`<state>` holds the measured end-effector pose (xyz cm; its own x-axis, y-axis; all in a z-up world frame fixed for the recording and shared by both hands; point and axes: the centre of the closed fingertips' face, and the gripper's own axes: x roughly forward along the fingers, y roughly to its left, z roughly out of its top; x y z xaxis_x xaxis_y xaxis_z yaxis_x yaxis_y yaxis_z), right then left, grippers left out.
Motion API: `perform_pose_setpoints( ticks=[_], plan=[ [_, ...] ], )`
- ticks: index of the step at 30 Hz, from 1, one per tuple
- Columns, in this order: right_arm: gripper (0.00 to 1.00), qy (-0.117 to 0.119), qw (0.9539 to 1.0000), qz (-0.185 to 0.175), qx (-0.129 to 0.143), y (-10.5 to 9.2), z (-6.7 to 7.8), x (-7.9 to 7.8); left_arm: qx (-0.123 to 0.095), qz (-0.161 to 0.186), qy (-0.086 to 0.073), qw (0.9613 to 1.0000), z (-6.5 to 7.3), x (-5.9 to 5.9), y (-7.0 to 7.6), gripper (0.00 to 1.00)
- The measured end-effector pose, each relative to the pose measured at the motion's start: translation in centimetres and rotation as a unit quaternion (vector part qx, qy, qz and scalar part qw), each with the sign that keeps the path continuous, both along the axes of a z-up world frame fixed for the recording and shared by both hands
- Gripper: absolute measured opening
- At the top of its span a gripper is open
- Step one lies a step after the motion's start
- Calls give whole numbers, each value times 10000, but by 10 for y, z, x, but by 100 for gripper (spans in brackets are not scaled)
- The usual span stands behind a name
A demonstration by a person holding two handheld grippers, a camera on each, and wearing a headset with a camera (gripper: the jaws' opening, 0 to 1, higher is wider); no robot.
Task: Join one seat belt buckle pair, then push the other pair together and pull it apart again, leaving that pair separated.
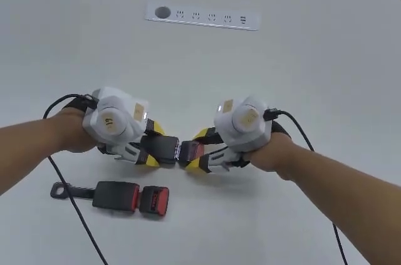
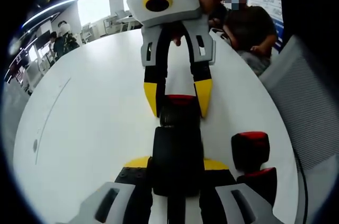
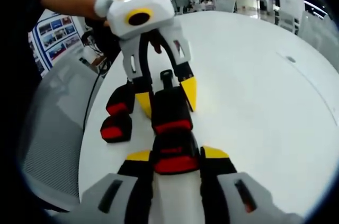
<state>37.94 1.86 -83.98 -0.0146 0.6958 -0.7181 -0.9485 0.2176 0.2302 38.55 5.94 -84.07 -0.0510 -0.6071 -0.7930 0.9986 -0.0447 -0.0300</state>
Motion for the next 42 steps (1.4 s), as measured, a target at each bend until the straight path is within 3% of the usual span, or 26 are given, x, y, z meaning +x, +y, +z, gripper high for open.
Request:
perform_pose_setpoints(
  ticks=[17, 34, 42],
  plan=[
    [33, -95, 9999, 9, -64, 0, 0, 0, 53, 3, 1, 10000, -2, 1, 2, 34],
    [34, -381, 9991, 168, -114, -3, -2, 0, 72, 45, 29, 10000, -3, 0, 2, 35],
    [34, -412, 9991, 26, -77, -20, -3, -2, 107, 27, 10, 9999, -1, -2, 1, 35]
  ],
)
